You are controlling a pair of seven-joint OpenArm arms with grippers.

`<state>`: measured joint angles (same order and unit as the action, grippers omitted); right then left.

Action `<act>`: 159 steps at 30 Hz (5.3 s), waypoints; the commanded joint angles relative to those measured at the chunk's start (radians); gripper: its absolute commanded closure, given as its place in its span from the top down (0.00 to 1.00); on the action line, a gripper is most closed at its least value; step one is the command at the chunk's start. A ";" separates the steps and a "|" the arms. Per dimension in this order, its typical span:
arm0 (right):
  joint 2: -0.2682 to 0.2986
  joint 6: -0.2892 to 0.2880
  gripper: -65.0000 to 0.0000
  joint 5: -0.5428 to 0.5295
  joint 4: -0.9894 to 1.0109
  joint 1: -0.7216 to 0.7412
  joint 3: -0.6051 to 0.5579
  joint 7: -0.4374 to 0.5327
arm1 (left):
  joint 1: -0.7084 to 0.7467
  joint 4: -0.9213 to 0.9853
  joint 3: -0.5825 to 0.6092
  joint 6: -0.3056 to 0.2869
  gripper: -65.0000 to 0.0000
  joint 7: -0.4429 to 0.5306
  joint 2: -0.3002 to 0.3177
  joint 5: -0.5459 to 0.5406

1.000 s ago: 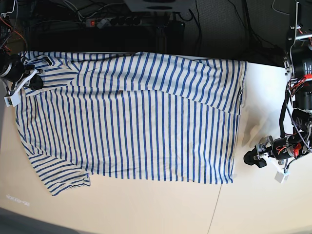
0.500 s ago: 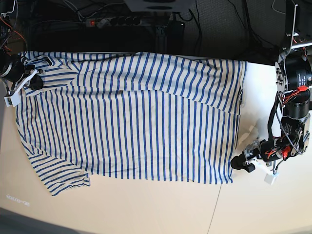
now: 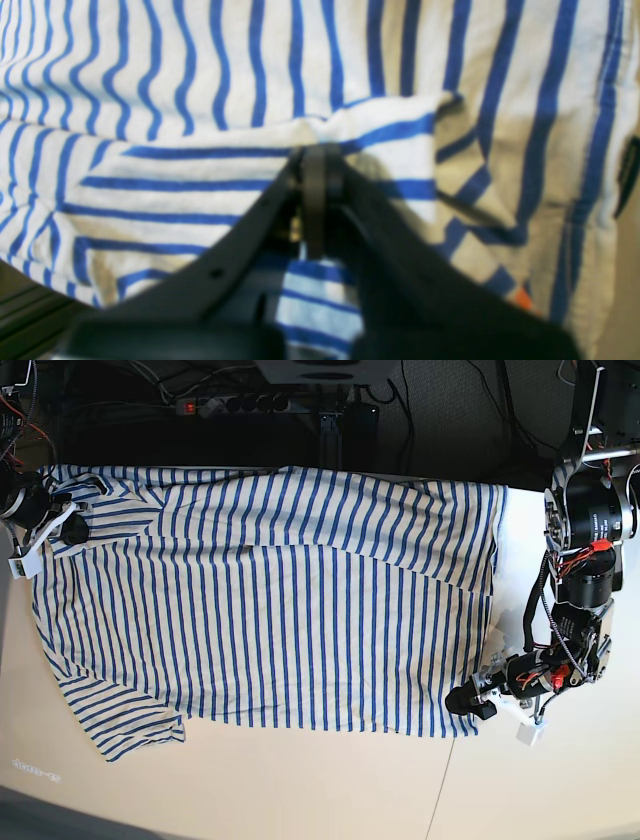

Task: Fold the T-shirt properly
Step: 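Grasp the hem corner with the left gripper while the right holds, then lift the hem edge with both grippers and fold it over the shirt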

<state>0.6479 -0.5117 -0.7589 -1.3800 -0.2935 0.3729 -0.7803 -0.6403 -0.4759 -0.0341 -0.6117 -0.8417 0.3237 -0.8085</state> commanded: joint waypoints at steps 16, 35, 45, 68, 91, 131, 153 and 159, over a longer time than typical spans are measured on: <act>0.023 -0.069 0.00 -0.035 -0.009 0.026 0.013 -0.005 | -0.013 -0.002 0.002 -0.006 0.00 0.113 -0.027 0.155; 0.026 -0.068 0.00 0.022 0.052 0.441 0.012 0.005 | -0.013 -0.002 0.002 -0.018 0.00 0.028 -0.027 0.156; 0.038 -0.060 0.30 0.177 0.689 0.933 -0.002 0.226 | -0.013 -0.002 0.002 -0.037 0.00 -0.035 -0.026 0.155; -0.053 -0.001 0.51 0.406 1.220 1.029 -0.002 0.389 | -0.014 -0.002 0.002 -0.036 0.00 -0.045 -0.019 0.122; -0.075 -0.052 0.00 0.608 1.089 1.027 -0.002 0.343 | -0.047 -0.002 0.002 -0.086 0.00 -0.034 0.030 0.044; 0.088 -0.098 0.00 -0.011 0.520 0.579 -0.002 -0.034 | 0.313 -0.562 0.002 -0.086 0.00 -0.555 0.212 -0.608; 0.085 -0.094 0.49 0.010 0.520 0.643 0.000 0.045 | 0.333 -0.570 0.002 -0.086 0.00 -0.555 0.209 -0.608; 0.072 -0.094 0.49 0.140 0.575 0.785 -0.026 0.091 | 0.333 -0.570 0.002 -0.086 0.00 -0.555 0.209 -0.608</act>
<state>0.6975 -0.5236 -0.6117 -0.7944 0.4732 0.3424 -0.7021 -0.2829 -1.0306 -0.0257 -0.6739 -1.4063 0.5148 -1.3968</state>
